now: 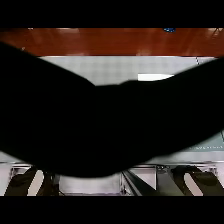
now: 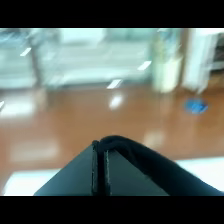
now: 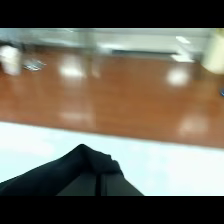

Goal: Fold the shirts.

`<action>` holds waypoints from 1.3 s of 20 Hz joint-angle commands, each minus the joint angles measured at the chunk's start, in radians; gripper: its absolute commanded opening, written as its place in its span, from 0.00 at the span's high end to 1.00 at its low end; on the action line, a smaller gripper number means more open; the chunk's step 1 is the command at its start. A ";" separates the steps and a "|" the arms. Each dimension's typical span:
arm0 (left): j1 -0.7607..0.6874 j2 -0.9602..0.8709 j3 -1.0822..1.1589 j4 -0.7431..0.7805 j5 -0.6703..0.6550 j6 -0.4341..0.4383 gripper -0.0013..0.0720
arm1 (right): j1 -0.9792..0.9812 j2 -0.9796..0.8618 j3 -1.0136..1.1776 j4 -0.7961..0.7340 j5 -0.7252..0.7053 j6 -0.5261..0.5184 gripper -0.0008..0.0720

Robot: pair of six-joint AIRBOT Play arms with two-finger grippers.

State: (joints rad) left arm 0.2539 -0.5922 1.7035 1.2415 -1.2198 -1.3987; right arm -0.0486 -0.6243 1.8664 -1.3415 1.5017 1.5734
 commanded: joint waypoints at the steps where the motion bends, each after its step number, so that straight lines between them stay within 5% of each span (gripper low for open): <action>1: -0.087 0.045 -0.129 0.237 -0.136 -0.096 0.95 | 0.000 0.042 -0.093 -0.148 0.123 0.047 0.96; 6: -0.086 0.032 -0.596 0.233 -0.185 -0.133 0.95 | 0.000 0.044 -0.489 -0.101 0.096 0.038 0.96; 11: -0.086 -0.124 -1.043 0.110 0.151 -0.189 0.95 | 0.000 -0.067 -0.967 -0.082 -0.254 0.039 0.96; 15: -0.086 -0.376 -1.034 -0.128 0.440 -0.188 0.95 | 0.000 -0.362 -0.977 -0.071 -0.510 0.039 0.96; 19: -0.086 -0.603 -0.881 -0.256 0.516 -0.184 0.94 | 0.000 -0.640 -0.808 -0.038 -0.559 0.039 0.96; 20: -0.086 -0.646 -0.837 -0.255 0.495 -0.180 0.86 | 0.000 -0.690 -0.764 -0.022 -0.557 0.039 0.96; 22: -0.084 -0.703 -0.758 -0.239 0.402 -0.116 0.29 | 0.000 -0.766 -0.686 0.016 -0.545 0.039 0.96; 26: -0.011 -0.708 -0.680 -0.066 0.091 -0.069 0.29 | 0.000 -0.802 -0.646 0.057 -0.534 0.036 0.96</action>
State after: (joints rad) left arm 0.2001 -1.2728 0.9680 1.0908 -0.9279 -1.5169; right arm -0.0486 -1.3773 1.1801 -1.3193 0.9691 1.6123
